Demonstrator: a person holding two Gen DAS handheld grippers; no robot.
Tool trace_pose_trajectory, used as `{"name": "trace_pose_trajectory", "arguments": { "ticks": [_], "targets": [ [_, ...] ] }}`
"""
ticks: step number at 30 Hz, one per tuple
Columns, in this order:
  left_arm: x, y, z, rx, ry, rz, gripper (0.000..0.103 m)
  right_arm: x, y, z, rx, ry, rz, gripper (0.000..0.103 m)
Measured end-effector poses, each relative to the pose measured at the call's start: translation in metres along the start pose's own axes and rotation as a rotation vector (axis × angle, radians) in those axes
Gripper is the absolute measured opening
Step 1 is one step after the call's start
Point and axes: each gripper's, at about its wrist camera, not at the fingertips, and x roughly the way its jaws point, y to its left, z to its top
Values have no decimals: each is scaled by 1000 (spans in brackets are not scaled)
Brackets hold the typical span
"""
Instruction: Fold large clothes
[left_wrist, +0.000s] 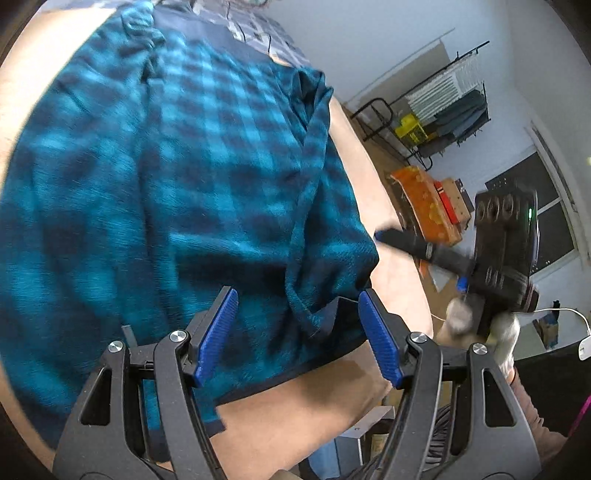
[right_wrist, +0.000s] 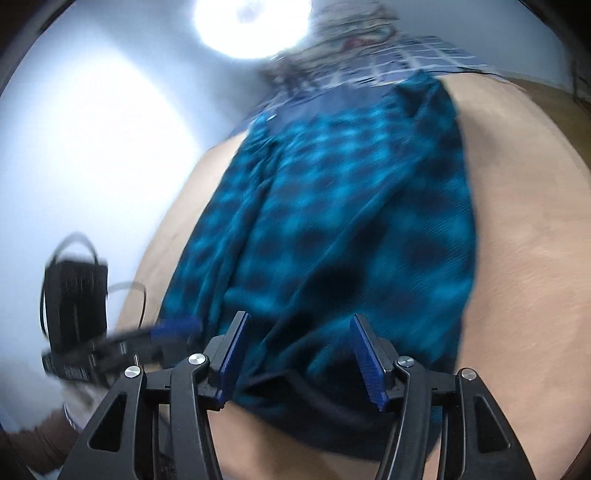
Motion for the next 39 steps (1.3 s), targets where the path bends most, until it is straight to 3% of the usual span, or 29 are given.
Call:
{"name": "trace_pose_trajectory", "arguments": {
  "ticks": [5, 9, 10, 11, 13, 15, 21, 26, 27, 31, 33, 36, 39],
  "targets": [
    [36, -4, 4, -7, 48, 18, 70, -7, -33, 42, 66, -52, -27, 59],
    [59, -7, 5, -30, 80, -11, 70, -7, -63, 93, 91, -91, -58, 59],
    [63, -9, 5, -20, 83, -12, 66, -7, -71, 104, 101, -101, -67, 59],
    [67, -15, 5, 3, 87, -9, 59, -3, -80, 118, 114, -115, -78, 59],
    [75, -26, 5, 49, 103, 11, 22, 5, -105, 145, 160, -142, -85, 59],
    [78, -34, 5, 82, 105, 13, 9, 13, -127, 164, 214, -159, -72, 59],
    [77, -45, 4, 109, 97, -1, 5, 46, -183, 212, 349, -196, -37, 59],
    [67, -48, 0, 125, 84, -21, 4, 77, -207, 232, 431, -197, 20, 59],
    [67, -50, 0, 125, 85, -24, 4, 84, -210, 237, 442, -195, 37, 56],
    [65, -50, -7, 129, 97, -30, 3, 94, -196, 252, 410, -196, 47, 19],
    [66, -50, -8, 127, 107, -33, 3, 94, -175, 262, 324, -180, 10, 6],
    [66, -54, -16, 128, 122, -48, 2, 94, -138, 275, 161, -136, -187, 2],
    [66, -59, -19, 160, 124, -50, 2, 94, -102, 283, 26, -120, -281, 2]
  ]
}}
